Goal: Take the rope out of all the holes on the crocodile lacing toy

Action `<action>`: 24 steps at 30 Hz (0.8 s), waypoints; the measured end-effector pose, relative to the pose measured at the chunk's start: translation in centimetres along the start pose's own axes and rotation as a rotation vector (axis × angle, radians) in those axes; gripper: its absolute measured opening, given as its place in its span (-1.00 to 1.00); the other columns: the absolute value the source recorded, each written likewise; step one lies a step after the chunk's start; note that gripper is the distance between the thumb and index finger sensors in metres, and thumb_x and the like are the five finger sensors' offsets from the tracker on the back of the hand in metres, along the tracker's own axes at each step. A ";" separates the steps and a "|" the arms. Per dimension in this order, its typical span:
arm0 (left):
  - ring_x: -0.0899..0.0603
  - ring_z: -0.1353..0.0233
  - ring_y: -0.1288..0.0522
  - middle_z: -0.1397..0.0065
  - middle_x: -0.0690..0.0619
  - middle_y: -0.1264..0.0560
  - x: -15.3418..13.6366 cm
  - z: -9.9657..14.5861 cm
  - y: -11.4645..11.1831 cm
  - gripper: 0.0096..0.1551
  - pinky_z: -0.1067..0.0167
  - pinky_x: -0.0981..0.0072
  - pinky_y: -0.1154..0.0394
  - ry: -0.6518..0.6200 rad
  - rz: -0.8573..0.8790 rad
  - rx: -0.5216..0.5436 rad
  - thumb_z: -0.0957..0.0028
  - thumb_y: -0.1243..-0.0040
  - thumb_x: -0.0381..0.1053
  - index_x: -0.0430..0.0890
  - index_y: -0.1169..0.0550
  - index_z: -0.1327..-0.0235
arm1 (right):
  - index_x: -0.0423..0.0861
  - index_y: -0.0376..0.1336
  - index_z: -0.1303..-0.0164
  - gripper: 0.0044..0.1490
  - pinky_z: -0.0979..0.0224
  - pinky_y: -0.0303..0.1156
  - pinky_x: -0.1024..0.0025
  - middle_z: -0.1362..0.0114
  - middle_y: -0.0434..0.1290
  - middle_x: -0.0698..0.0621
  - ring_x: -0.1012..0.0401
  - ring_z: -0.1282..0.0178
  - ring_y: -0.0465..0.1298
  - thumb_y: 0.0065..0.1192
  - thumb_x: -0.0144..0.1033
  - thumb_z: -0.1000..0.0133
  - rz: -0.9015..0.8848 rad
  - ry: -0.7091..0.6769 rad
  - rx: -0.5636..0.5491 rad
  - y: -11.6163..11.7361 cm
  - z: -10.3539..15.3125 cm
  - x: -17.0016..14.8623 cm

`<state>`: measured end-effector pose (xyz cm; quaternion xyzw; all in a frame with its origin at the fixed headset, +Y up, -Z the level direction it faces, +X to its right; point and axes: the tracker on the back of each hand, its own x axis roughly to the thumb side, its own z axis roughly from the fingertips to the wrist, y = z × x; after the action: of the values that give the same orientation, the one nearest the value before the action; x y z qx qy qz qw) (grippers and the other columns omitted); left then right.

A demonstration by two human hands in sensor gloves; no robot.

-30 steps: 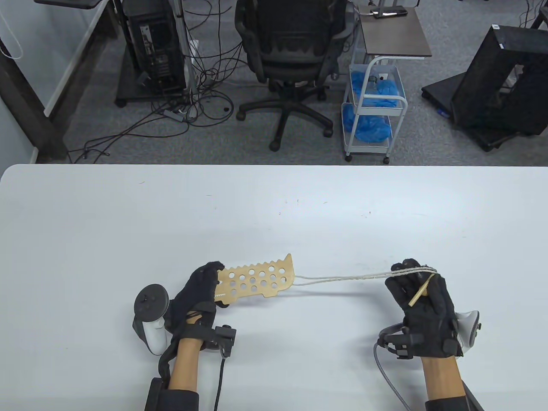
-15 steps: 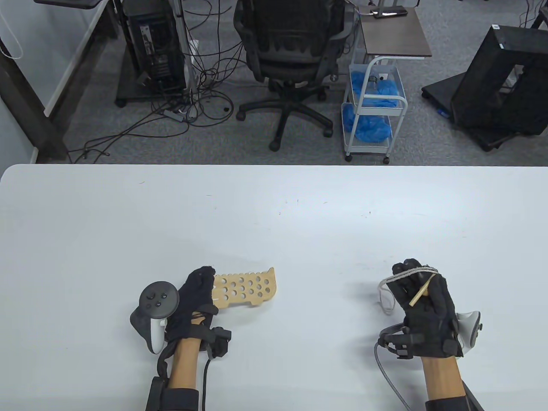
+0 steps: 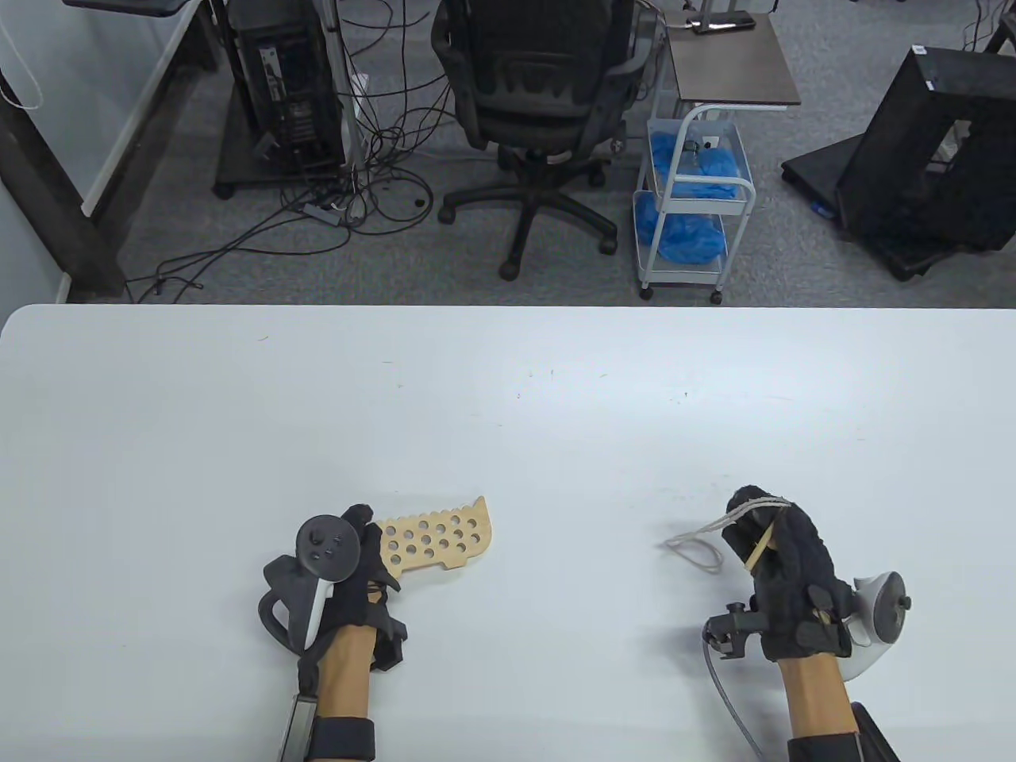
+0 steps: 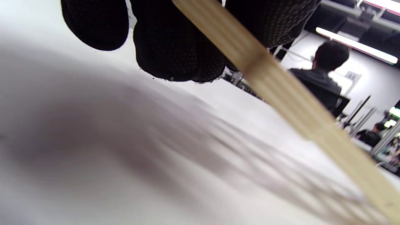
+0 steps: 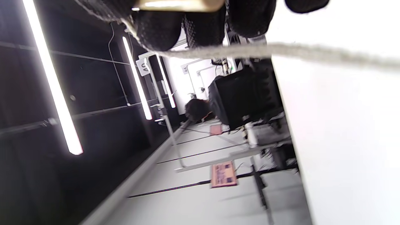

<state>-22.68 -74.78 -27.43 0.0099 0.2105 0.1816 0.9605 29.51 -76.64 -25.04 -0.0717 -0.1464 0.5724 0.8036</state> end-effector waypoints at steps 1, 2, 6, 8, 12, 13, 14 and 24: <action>-0.08 -0.06 -0.62 -0.28 -0.07 -0.63 0.0 0.0 0.0 -0.45 -0.21 -0.17 -0.50 0.010 -0.021 -0.003 -0.07 -0.15 0.13 0.12 -0.59 -0.34 | -0.25 0.31 -0.11 -0.49 -0.36 0.04 -0.47 -0.43 0.32 -0.28 -0.34 -0.46 0.17 0.12 -0.18 -0.11 0.064 -0.004 -0.009 0.1 0.1 0.2; -0.08 -0.07 -0.62 -0.28 -0.07 -0.62 0.0 0.0 0.0 -0.45 -0.22 -0.18 -0.49 0.013 -0.028 -0.001 -0.07 -0.15 0.14 0.12 -0.60 -0.34 | -0.26 0.32 -0.10 -0.49 -0.35 0.03 -0.48 -0.43 0.32 -0.29 -0.35 -0.46 0.16 0.13 -0.19 -0.10 0.108 -0.007 -0.012 0.1 0.0 0.2; -0.10 -0.09 -0.60 -0.29 -0.08 -0.61 -0.2 0.0 0.0 -0.45 -0.25 -0.23 -0.45 0.030 -0.062 0.013 -0.07 -0.16 0.13 0.09 -0.61 -0.33 | -0.32 0.35 -0.05 -0.49 -0.33 -0.02 -0.53 -0.41 0.33 -0.34 -0.39 -0.46 0.13 0.17 -0.24 -0.06 0.336 -0.018 -0.030 0.6 0.2 0.6; -0.11 -0.10 -0.60 -0.29 -0.08 -0.62 -0.2 -0.1 -0.1 -0.44 -0.26 -0.25 -0.44 0.046 -0.092 0.007 -0.06 -0.16 0.14 0.07 -0.62 -0.33 | -0.35 0.36 -0.02 -0.49 -0.33 -0.04 -0.55 -0.40 0.33 -0.36 -0.40 -0.45 0.12 0.19 -0.27 -0.04 0.496 -0.033 -0.035 1.1 0.3 0.9; -0.13 -0.15 -0.58 -0.33 -0.10 -0.60 -0.2 -0.1 -0.2 -0.41 -0.28 -0.27 -0.42 0.065 -0.124 -0.017 -0.06 -0.16 0.14 0.04 -0.60 -0.36 | -0.36 0.38 0.00 -0.49 -0.32 -0.04 -0.56 -0.40 0.35 -0.36 -0.41 -0.46 0.12 0.21 -0.28 -0.02 0.734 -0.055 0.011 1.9 0.3 0.9; -0.13 -0.16 -0.58 -0.34 -0.11 -0.60 -0.2 -0.1 -0.2 -0.40 -0.28 -0.27 -0.42 0.067 -0.133 -0.020 -0.06 -0.16 0.15 0.03 -0.60 -0.37 | -0.36 0.38 0.00 -0.49 -0.32 -0.05 -0.57 -0.40 0.35 -0.36 -0.42 -0.46 0.11 0.21 -0.29 -0.02 0.767 -0.058 0.016 2.0 0.3 0.9; -0.13 -0.18 -0.57 -0.35 -0.10 -0.59 -0.2 -0.2 -0.3 -0.39 -0.29 -0.27 -0.42 0.071 -0.144 -0.024 -0.06 -0.16 0.15 0.03 -0.59 -0.39 | -0.37 0.38 0.00 -0.49 -0.32 -0.06 -0.57 -0.40 0.35 -0.36 -0.42 -0.46 0.11 0.22 -0.29 -0.02 0.800 -0.065 0.019 2.2 0.4 0.9; -0.16 -0.26 -0.54 -0.43 -0.10 -0.54 1.0 0.3 -0.1 -0.35 -0.32 -0.30 -0.38 0.028 -0.171 -0.013 -0.07 -0.13 0.20 0.05 -0.53 -0.45 | -0.38 0.38 0.00 -0.49 -0.33 -0.13 -0.60 -0.42 0.34 -0.37 -0.42 -0.49 0.08 0.23 -0.31 -0.02 1.034 -0.090 0.044 2.7 0.3 0.7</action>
<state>-21.73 -74.47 -27.56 -0.0168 0.2226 0.1007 0.9696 27.17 -75.06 -25.44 -0.0930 -0.1142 0.9001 0.4100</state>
